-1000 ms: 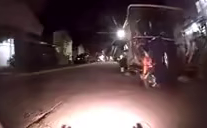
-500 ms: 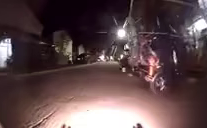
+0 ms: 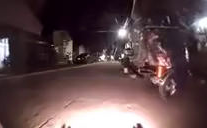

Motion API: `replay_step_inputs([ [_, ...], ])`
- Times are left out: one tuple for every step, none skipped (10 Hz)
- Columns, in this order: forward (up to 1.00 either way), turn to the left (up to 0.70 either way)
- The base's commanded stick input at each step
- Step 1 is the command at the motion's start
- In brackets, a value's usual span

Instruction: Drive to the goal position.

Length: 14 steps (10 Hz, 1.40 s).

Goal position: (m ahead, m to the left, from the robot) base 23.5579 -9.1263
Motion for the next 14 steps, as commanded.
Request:
replay_step_inputs([
  [0.6, -0.11],
  [0.6, -0.03],
  [0.6, 0.0],
  [0.6, 0.0],
  [0.6, 0.0],
  [0.6, -0.07],
  [0.6, -0.12],
  [0.6, -0.13],
  [0.6, -0.06],
  [0.6, 0.0],
  [0.6, 0.0],
  [0.6, 0.0],
  [0.6, -0.07],
  [0.6, -0.14],
])
